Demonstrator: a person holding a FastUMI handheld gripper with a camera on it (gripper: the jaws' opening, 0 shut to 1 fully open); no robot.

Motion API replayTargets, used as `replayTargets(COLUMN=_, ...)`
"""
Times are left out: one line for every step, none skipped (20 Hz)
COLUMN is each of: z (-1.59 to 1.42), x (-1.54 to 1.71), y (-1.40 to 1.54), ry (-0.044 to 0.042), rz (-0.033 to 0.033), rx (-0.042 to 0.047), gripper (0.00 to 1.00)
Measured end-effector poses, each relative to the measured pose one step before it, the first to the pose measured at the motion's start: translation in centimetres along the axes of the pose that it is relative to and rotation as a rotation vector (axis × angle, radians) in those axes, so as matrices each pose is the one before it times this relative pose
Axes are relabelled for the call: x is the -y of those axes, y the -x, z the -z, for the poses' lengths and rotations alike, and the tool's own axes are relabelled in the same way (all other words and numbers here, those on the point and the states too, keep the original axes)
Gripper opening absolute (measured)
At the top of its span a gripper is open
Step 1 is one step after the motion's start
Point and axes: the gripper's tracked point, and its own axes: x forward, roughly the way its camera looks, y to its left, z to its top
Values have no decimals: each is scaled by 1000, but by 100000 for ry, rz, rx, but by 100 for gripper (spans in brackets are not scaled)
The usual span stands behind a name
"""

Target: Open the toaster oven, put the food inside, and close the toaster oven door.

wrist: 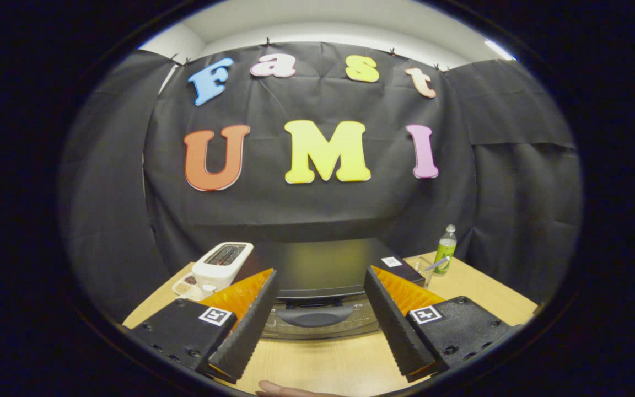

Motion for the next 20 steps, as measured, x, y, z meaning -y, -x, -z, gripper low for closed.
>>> replayTargets(z=1266, x=234, y=-1692, ry=679, rz=799, rx=-3674, gripper=100)
replayTargets(z=822, x=602, y=-1295, ry=855, rz=1905, rx=-2345, gripper=100)
replayTargets(z=553, x=454, y=-1149, ry=1116, rz=2115, rx=-748, gripper=100)
replayTargets(z=341, x=211, y=-805, ry=716, rz=1052, rx=-391, gripper=100)
replayTargets(z=858, x=171, y=-842, ry=13, rz=1048, rx=-2309, gripper=100)
replayTargets(z=773, x=-123, y=-499, ry=-1309, rz=-1142, rx=-2502, gripper=100)
replayTargets(z=-188, x=-400, y=-208, ry=-3253, rz=-1217, rx=2445, gripper=100)
replayTargets(z=-221, x=46, y=-227, ry=361, rz=-270, rx=-534, gripper=100)
replayTargets(z=352, x=33, y=627, ry=650, rz=-56, rx=-677, gripper=100)
replayTargets(z=282, x=-233, y=144, ry=-603, rz=-387, rx=605, gripper=100)
replayTargets(z=974, x=-409, y=-45, ry=417, rz=-728, rx=-2510, gripper=100)
replayTargets(z=949, x=-126, y=49, ry=1769, rz=1113, rx=-2561, gripper=100)
replayTargets(z=-468, x=91, y=145, ry=4166, rz=1516, rx=4697, gripper=100)
replayTargets(z=-60, x=-178, y=366, ry=3492, rz=1215, rx=752, gripper=100)
replayTargets(z=78, x=183, y=339, ry=697, rz=652, rx=1294, gripper=100)
replayTargets(z=575, x=54, y=238, ry=-784, rz=-113, rx=-400, gripper=100)
replayTargets(z=249, x=124, y=366, ry=-2217, rz=-550, rx=-251, gripper=100)
replayTargets(z=470, x=184, y=470, ry=-2108, rz=-790, rx=-629, gripper=100)
replayTargets(z=204, x=31, y=453, ry=-1275, rz=-622, rx=-176, gripper=100)
replayTargets(z=455, x=15, y=658, ry=27, rz=-385, rx=-407, gripper=100)
